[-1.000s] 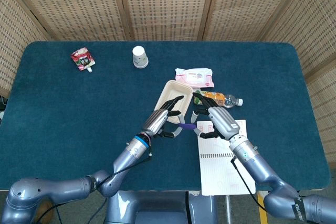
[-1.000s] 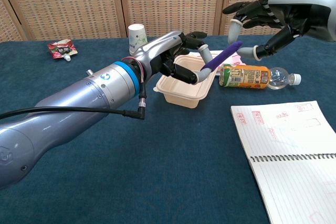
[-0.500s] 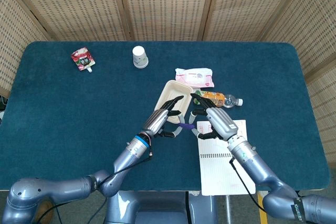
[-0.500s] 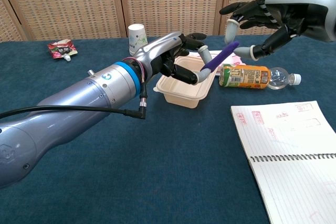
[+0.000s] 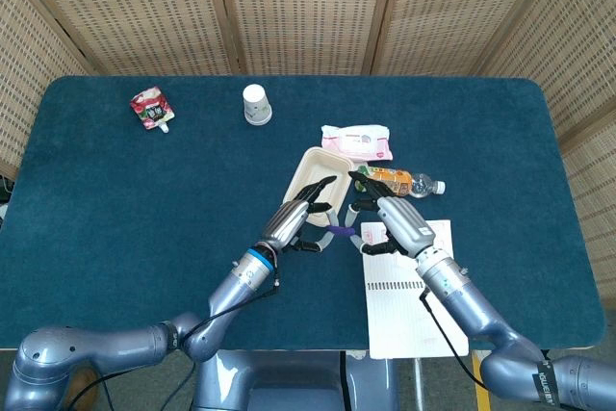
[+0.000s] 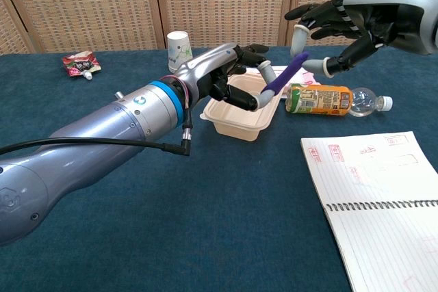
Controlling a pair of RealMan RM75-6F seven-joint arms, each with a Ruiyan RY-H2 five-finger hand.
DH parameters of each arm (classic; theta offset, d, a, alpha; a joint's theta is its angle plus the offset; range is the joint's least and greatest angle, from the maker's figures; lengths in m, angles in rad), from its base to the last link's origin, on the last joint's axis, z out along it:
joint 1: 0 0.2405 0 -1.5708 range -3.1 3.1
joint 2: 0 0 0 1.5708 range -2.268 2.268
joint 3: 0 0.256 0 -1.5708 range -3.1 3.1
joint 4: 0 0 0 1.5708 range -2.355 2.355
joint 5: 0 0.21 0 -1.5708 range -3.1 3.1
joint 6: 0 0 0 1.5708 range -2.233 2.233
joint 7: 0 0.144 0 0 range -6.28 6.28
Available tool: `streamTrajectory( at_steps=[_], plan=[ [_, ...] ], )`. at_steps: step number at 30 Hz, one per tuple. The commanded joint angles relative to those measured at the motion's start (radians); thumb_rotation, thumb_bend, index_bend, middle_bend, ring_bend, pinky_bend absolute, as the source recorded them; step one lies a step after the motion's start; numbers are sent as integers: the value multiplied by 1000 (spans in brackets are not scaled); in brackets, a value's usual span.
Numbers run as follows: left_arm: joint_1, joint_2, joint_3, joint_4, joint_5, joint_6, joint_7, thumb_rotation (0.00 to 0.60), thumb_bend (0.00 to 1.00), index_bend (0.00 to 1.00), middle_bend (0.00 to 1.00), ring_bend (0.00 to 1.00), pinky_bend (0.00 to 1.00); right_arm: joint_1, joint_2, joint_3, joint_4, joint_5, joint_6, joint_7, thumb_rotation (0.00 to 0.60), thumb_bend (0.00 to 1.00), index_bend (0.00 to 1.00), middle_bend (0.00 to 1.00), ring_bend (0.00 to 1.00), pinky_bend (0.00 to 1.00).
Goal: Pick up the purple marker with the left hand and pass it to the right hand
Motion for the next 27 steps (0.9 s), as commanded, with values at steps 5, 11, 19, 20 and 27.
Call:
streamTrajectory(
  at_steps=[5, 11, 19, 20, 27],
  plan=[
    [1, 5, -3, -8, -3, -1, 0, 600, 642, 686, 0, 0, 0, 3, -4, -2, -1, 6, 4, -19, 600, 586, 565, 101, 0, 0],
    [3, 10, -5, -15, -3, 2, 0, 600, 642, 687, 0, 0, 0, 2, -8, -5, 0, 7, 14, -36, 600, 621, 621, 129, 0, 0],
    [3, 9, -5, -17, -8, -1, 2, 600, 642, 687, 0, 0, 0, 0, -13, -8, 2, 2, 23, -45, 600, 633, 722, 133, 0, 0],
    [3, 9, -6, -17, -9, -1, 2, 600, 642, 688, 0, 0, 0, 0, -14, -8, 4, -1, 26, -47, 600, 636, 739, 133, 0, 0],
    [4, 8, -9, -15, -13, 1, 2, 600, 642, 695, 0, 0, 0, -12, -29, -15, 26, -49, 62, -49, 600, 640, 804, 134, 0, 0]
  ],
)
